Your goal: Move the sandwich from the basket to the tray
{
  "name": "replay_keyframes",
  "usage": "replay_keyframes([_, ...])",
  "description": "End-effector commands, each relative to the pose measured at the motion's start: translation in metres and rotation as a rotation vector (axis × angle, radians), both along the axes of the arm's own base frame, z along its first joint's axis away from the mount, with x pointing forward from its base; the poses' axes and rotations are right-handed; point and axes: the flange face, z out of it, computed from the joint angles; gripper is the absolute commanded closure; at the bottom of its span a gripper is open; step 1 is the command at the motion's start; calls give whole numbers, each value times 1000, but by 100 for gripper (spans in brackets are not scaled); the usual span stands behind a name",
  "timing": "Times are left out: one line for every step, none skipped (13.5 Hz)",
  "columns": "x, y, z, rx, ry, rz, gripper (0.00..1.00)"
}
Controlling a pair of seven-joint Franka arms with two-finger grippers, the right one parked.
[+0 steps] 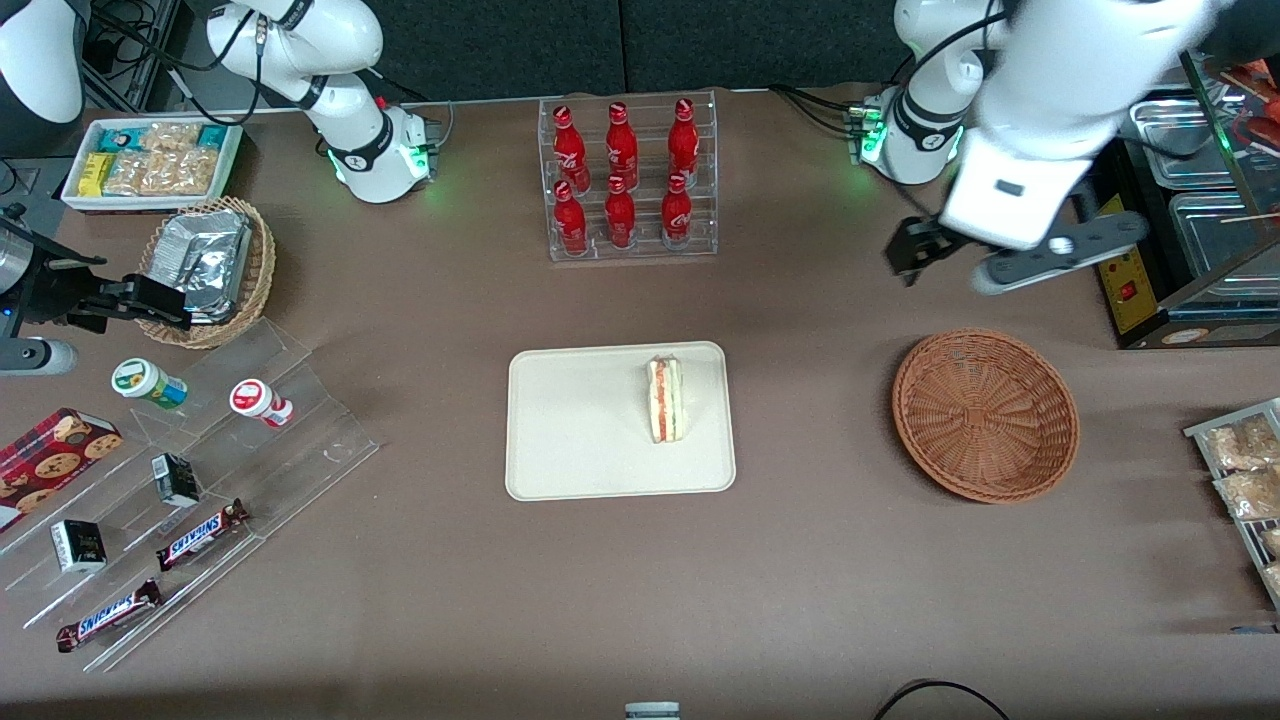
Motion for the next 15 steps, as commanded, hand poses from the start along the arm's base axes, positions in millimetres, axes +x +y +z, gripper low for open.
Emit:
replay_keyframes([-11, 49, 17, -46, 21, -56, 0])
replay_keyframes([-12, 73, 23, -66, 25, -84, 0])
replay_keyframes([-16, 96, 26, -79, 48, -128, 0])
replay_keyframes([-23, 112, 29, -82, 61, -167, 0])
replay_keyframes([-27, 125, 30, -85, 63, -184, 0])
replay_keyframes([-32, 133, 32, -87, 62, -189, 0])
replay_keyframes([-40, 138, 32, -89, 69, -223, 0])
replay_keyframes([-46, 148, 27, -93, 77, -234, 0])
replay_keyframes([-49, 149, 25, -92, 75, -232, 0])
replay_keyframes([-48, 151, 26, -92, 74, -229, 0])
replay_keyframes([-47, 150, 25, -92, 74, -229, 0])
replay_keyframes([-44, 150, 25, -92, 69, -230, 0])
replay_keyframes([-43, 150, 31, -92, 54, -227, 0])
replay_keyframes([-43, 150, 38, -90, 41, -226, 0])
replay_keyframes([-43, 150, 43, -90, 33, -234, 0])
